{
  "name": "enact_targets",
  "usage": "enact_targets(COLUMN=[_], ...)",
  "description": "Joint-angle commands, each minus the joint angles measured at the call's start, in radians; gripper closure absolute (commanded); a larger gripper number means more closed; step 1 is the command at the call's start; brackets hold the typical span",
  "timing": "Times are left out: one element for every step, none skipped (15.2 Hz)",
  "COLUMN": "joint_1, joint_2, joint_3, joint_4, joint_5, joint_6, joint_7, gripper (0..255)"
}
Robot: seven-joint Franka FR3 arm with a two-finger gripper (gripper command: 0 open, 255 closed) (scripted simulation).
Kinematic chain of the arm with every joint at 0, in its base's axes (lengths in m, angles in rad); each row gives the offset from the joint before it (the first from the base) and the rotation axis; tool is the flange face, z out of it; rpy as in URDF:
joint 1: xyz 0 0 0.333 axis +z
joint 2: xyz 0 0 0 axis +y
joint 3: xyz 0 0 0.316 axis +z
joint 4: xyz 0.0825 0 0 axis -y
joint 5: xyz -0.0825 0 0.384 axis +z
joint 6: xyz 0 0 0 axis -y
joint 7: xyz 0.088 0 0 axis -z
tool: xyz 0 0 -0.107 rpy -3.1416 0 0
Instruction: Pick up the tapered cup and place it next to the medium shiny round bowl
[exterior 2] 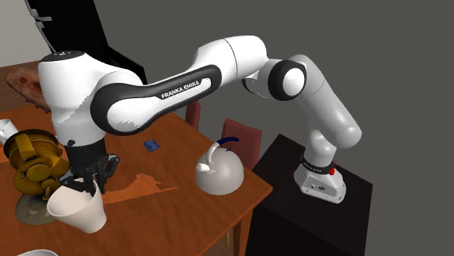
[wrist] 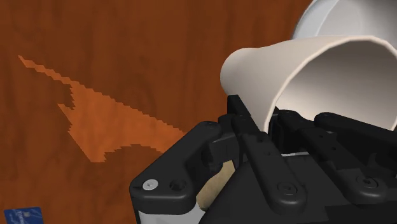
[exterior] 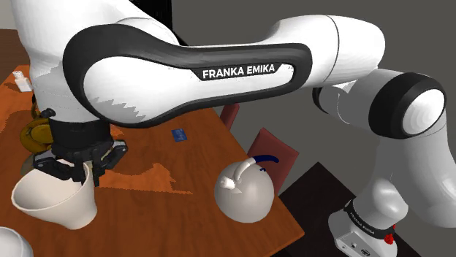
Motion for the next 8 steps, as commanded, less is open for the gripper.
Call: enact_targets(joint_1=[-0.007, -0.009, -0.012, -0.014, -0.016, -0.018, -0.02, -0.022], joint_2=[-0.005, -0.006, -0.007, -0.007, -0.006, -0.006, -0.005, -0.004], joint_3=[0.0, 0.0, 0.0, 0.0, -0.001, -0.001, -0.002, -0.002], joint_4=[-0.037, -0.053, -0.068, -0.082, -0.095, -0.108, -0.12, -0.132], joint_5=[0.0, 0.0, 0.0, -0.001, -0.001, -0.002, -0.003, -0.004], joint_6=[0.032, 0.046, 0.06, 0.074, 0.087, 0.1, 0.113, 0.126], joint_7=[0.002, 0.003, 0.003, 0.004, 0.005, 0.005, 0.006, 0.007], gripper=[255, 255, 255, 255, 255, 255, 255, 255])
